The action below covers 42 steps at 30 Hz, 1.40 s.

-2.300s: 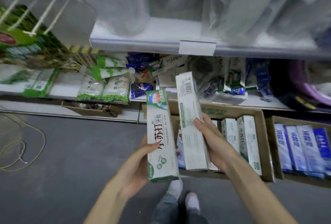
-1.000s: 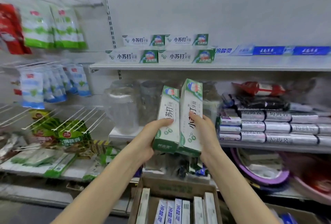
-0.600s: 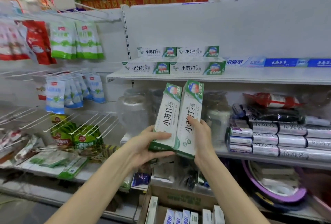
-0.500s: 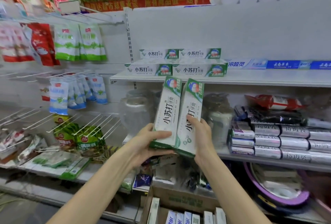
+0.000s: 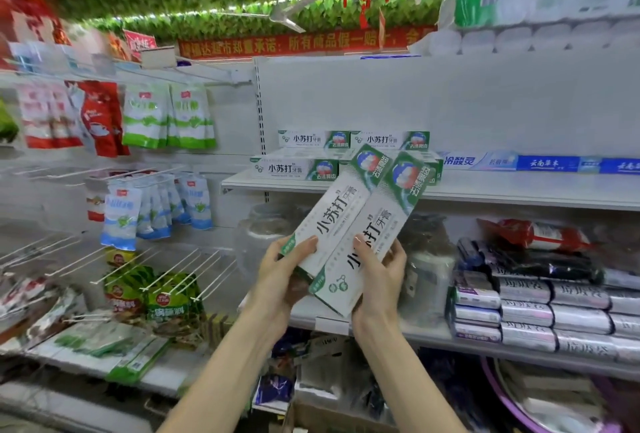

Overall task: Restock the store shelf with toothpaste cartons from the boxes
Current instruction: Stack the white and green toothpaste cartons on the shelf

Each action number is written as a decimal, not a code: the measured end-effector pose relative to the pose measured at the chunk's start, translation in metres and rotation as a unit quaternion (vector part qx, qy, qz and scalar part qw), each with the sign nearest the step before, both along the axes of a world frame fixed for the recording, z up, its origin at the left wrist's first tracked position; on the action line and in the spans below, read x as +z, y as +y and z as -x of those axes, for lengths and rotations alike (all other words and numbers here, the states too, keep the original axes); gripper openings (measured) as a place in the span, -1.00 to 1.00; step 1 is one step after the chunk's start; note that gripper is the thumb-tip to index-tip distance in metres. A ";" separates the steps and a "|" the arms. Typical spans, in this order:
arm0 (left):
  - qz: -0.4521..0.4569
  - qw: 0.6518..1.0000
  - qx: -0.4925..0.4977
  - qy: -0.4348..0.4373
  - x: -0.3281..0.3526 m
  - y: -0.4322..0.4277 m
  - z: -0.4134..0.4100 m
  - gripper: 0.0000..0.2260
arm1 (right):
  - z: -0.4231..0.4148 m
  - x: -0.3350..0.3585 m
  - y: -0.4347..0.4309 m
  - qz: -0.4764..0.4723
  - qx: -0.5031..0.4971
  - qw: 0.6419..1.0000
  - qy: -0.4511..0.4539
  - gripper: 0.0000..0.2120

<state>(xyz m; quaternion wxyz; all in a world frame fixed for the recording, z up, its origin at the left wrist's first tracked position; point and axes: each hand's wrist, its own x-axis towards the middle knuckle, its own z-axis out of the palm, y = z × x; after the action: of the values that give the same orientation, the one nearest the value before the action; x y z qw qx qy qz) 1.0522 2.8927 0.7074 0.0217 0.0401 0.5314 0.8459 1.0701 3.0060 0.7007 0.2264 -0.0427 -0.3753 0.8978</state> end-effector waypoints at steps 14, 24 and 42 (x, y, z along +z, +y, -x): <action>-0.061 0.975 0.210 0.030 0.001 0.030 0.021 -0.89 | 0.021 -0.006 -0.010 0.022 0.062 0.997 0.036 -0.33; -0.006 0.966 0.255 0.041 0.010 -0.020 0.063 -0.79 | 0.063 0.021 0.023 -0.090 0.114 0.989 -0.020 -0.51; 0.039 0.959 0.216 0.178 0.161 -0.103 0.247 -0.87 | 0.215 0.193 0.045 -0.594 0.027 0.803 0.039 -0.61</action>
<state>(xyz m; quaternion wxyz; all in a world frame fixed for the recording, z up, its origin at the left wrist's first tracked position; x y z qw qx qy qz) 0.8053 2.7895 0.8684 -0.2553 0.0737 0.5550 0.7883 0.8555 3.0506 0.8939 0.1974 0.1454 -0.8272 0.5057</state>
